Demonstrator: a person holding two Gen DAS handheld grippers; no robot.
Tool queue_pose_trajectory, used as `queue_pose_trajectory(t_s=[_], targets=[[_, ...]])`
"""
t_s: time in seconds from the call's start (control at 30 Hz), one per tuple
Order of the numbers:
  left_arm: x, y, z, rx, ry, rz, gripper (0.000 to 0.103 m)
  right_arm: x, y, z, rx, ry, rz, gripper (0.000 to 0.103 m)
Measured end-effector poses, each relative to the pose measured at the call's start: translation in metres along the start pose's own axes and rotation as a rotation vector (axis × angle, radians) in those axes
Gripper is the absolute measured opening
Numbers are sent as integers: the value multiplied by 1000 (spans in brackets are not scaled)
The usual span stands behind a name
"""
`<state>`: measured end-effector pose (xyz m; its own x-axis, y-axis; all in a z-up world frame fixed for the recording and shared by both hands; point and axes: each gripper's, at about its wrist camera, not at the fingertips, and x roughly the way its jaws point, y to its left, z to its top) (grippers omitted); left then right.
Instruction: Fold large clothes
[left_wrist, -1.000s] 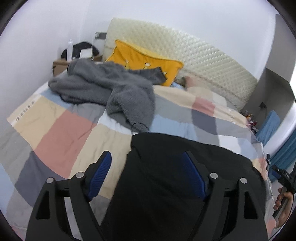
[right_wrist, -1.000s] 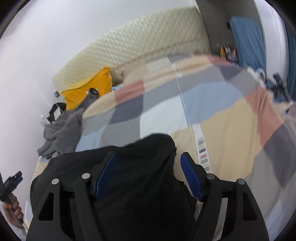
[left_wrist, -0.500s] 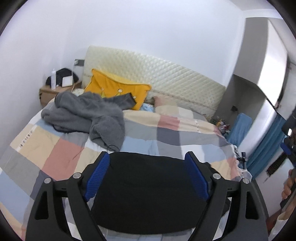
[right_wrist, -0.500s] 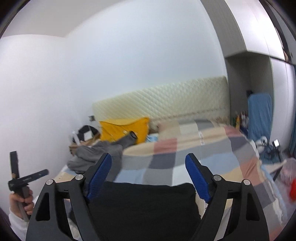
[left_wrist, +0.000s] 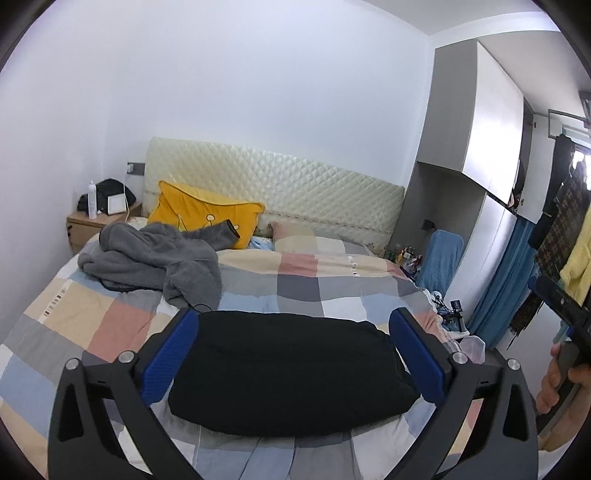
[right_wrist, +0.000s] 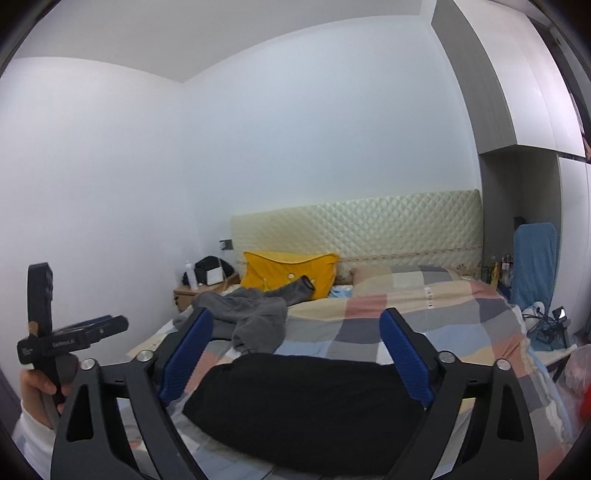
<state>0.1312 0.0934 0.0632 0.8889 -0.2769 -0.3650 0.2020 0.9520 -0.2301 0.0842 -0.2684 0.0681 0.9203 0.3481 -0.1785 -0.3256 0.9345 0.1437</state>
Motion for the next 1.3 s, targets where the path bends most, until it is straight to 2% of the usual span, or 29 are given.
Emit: queue_pose_trajectory(t_s=[0.27,0.33,0.47,0.57,0.73,0.97,1.3], targets=[[-31,-17,-28,64,-46,42,103,-22,26,-40,-10,-15,2,99],[-33,-21,-37,77,-38,45,103,-26,32,-50,-16,-15,-16,103],[-32,-24,-55,89,-40,86,103,-31,43,-72,-33,-13,-57,103],[-30,-21,-67,68,-20,92,103,-31,49,-83,-57,-1,-76,103],[-23,-18,-90,74,13,160,103,-27,55,-102,-67,32,-115,103],[-10,-17,-113,78,85,167,103,-6,51,-130,-51,118,-129,103],[1,-20,-127,89,141,170,103,2,47,-154,-23,173,-170,103]])
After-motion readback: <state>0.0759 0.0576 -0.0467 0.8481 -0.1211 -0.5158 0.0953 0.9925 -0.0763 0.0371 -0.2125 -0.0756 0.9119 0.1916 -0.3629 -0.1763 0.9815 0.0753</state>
